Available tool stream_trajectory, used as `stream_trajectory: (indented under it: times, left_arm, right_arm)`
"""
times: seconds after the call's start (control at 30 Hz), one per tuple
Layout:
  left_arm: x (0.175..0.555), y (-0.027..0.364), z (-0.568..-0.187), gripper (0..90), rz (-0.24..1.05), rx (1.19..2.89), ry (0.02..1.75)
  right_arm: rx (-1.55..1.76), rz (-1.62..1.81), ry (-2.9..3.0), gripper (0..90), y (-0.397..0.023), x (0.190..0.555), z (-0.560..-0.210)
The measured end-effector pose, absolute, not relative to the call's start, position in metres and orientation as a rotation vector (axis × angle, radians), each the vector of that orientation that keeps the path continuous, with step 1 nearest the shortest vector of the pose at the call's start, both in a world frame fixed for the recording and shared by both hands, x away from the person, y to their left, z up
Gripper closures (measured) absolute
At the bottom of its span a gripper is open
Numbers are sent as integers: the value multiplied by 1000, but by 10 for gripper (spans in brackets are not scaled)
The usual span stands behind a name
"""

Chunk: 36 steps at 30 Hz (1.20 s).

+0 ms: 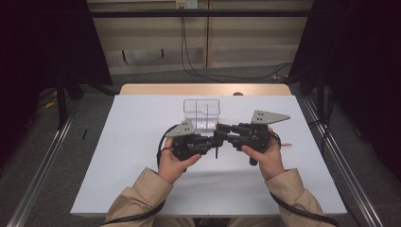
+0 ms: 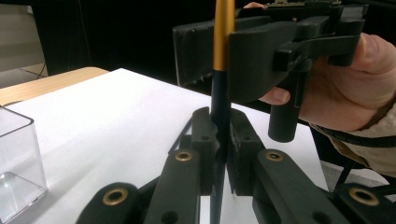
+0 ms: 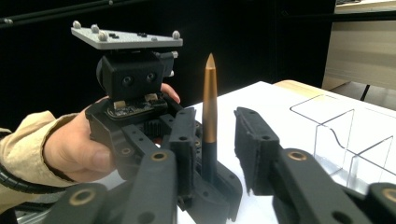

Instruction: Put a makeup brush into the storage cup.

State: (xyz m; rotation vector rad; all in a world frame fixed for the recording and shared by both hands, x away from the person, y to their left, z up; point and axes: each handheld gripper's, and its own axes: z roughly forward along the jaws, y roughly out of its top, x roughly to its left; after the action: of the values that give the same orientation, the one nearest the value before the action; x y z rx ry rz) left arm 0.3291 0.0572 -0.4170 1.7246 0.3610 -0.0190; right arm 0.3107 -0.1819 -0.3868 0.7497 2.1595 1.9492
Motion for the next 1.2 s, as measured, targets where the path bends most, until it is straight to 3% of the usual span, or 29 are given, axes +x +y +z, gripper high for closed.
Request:
stream_trajectory:
  times: [0.23,0.53,0.7,0.93,1.2]
  left_arm:
    - [329,58,-417,834,-14,1724,363]
    - [330,61,-418,822,-25,1706,359]
    - [330,65,-419,752,-27,1700,363]
    - [330,70,-417,583,-17,1698,359]
    - [329,71,-417,242,-15,1716,354]
  right_arm:
    - [740,1956,2171,834,-180,310,-389]
    - [712,1941,2179,840,-178,310,-387]
    - [705,1948,2164,840,-177,310,-386]
    - [709,1947,2161,840,-178,311,-386]
    - [701,1944,2157,840,-177,311,-385]
